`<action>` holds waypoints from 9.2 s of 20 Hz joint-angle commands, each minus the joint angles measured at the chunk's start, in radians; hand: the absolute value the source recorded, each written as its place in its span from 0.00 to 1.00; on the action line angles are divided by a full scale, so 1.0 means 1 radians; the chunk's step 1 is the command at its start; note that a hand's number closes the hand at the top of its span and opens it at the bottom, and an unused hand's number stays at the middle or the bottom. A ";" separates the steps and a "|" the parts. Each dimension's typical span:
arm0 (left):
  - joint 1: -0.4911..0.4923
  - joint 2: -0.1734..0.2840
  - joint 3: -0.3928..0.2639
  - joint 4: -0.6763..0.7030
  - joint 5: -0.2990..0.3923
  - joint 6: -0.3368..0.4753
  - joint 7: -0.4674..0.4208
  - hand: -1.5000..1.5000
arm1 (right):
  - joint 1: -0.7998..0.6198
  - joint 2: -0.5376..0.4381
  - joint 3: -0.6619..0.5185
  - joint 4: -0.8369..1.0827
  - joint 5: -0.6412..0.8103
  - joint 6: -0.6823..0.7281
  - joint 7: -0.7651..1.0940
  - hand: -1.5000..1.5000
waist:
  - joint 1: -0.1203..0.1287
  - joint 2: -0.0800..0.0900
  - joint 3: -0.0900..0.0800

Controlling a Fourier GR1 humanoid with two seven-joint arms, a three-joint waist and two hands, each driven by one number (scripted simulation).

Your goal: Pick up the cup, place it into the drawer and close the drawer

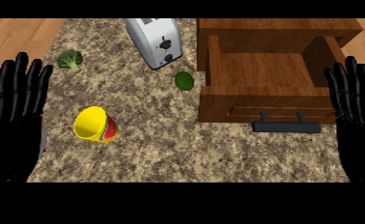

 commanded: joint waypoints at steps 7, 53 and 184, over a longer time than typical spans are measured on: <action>0.096 0.054 -0.022 0.028 0.406 -0.282 0.053 0.00 | -0.045 -0.022 0.009 0.054 0.001 0.031 0.023 0.00 | -0.001 0.026 -0.007; -0.325 0.273 0.294 1.719 -0.036 -0.476 -0.938 0.00 | -0.029 -0.030 -0.053 0.079 -0.051 0.155 -0.024 0.00 | -0.035 0.028 -0.007; -1.259 -0.093 -0.707 1.624 0.557 0.495 -0.241 0.00 | -0.113 -0.087 -0.181 0.204 -0.153 0.258 -0.075 0.00 | -0.100 0.035 -0.003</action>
